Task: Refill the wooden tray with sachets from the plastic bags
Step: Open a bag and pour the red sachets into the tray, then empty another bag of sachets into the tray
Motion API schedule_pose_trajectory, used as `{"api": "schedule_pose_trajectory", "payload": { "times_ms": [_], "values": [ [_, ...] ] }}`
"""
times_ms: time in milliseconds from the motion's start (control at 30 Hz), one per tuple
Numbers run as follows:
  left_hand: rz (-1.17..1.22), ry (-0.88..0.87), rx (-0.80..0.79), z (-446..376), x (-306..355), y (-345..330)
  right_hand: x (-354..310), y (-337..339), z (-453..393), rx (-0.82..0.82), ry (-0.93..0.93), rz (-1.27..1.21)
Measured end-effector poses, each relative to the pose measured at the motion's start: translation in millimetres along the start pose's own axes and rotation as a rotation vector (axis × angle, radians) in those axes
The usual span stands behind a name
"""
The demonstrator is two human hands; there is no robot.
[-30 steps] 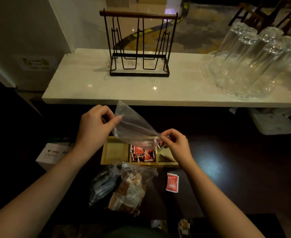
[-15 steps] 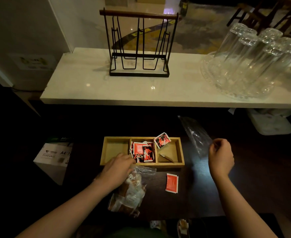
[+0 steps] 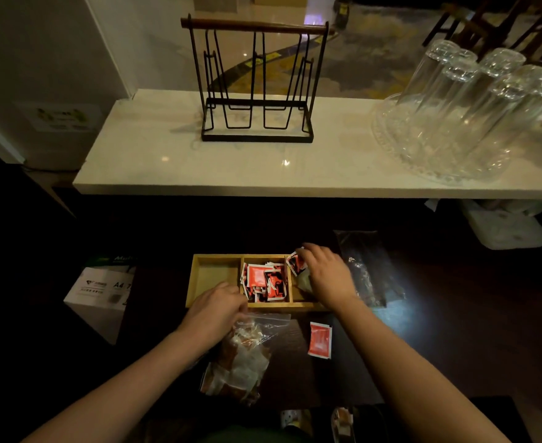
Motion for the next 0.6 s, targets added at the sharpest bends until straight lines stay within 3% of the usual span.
{"api": "schedule_pose_trajectory", "payload": {
  "times_ms": [100, 167, 267, 367, 500, 600],
  "values": [
    [0.031, 0.004, -0.027, 7, 5, 3, -7, -18, -14, -0.141, -0.022, 0.026],
    [0.082, 0.023, -0.048, 11, 5, 4, -7, -18, -18, -0.132, -0.04, 0.063],
    [0.156, 0.058, -0.038, 18, 2, 6, -3, -5, -23, 0.011, -0.105, -0.024],
    [0.242, 0.11, -0.011, 28, -4, 6, -18, 17, -21, 0.191, -0.058, -0.302],
    [0.365, 0.196, -0.039, 39, -11, 4, -71, 4, -5, -0.063, 0.069, -0.421],
    [0.462, 0.246, -0.081, 45, -13, 7, -86, -7, 10, -0.055, 0.103, -0.391]
  ]
}}
Point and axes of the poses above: each hand's wrist, its own z-axis away from the middle knuckle, its own y-axis out of the back of the hand, x = y × z, the point moved 6 cm from there along -z, towards the middle knuckle, and after that the axes turned 2 degrees about -y, right-handed, at the moved point
